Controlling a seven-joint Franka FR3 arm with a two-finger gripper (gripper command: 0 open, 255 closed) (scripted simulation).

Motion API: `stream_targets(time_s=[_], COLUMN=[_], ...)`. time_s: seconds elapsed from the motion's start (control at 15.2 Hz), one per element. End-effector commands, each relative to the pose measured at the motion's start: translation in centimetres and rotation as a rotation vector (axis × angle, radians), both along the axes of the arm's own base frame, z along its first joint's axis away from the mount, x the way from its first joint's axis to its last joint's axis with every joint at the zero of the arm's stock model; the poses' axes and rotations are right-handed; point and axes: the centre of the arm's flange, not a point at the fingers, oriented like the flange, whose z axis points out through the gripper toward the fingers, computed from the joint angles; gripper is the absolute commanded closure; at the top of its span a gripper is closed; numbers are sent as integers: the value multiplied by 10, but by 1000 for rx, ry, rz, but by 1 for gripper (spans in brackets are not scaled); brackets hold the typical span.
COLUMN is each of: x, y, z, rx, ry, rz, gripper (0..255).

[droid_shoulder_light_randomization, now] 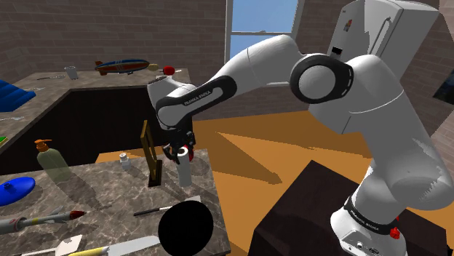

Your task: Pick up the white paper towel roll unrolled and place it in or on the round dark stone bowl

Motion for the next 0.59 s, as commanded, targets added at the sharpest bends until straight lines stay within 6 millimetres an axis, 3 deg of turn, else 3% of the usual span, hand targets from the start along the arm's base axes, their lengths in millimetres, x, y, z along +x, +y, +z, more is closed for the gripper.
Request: stream_targets(time_s=[0.0,0.53], x=[1,1], y=[-1,-1], z=[11,53], rx=[0,0], ry=[0,0], rz=[0,0], gripper=[255,255])
